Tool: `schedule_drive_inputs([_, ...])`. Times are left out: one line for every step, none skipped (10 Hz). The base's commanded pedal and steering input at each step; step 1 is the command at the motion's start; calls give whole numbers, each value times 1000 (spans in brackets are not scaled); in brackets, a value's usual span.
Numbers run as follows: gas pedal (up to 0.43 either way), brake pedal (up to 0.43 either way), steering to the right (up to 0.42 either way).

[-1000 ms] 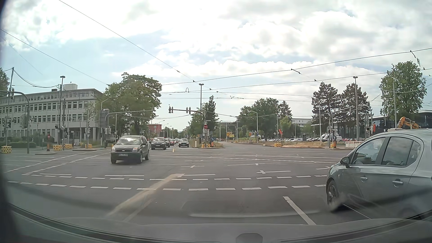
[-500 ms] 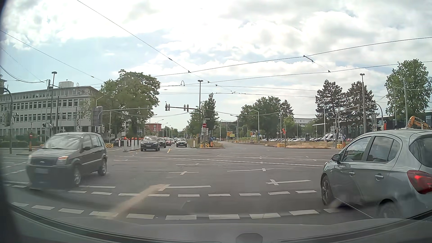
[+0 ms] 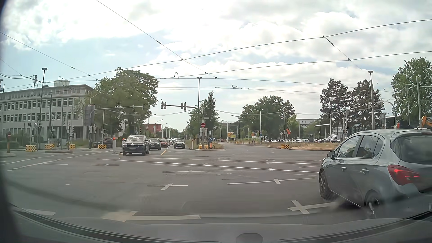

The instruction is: Follow the waypoints while adhering to traffic rules and regulations

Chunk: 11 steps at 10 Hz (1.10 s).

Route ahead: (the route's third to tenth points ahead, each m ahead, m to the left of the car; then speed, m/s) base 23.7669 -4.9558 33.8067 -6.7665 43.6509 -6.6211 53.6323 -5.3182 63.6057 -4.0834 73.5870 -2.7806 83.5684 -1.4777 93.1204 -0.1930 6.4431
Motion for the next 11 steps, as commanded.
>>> schedule_drive_inputs([197,30,0])
schedule_drive_inputs([197,30,1])
schedule_drive_inputs([197,30,4])
schedule_drive_inputs([197,30,11])
schedule_drive_inputs([189,30,16])
schedule_drive_inputs([189,30,21])
schedule_drive_inputs([189,30,33])
schedule_drive_inputs([189,30,36])
schedule_drive_inputs([189,30,35])
schedule_drive_inputs([189,30,35])
schedule_drive_inputs([189,30,33])
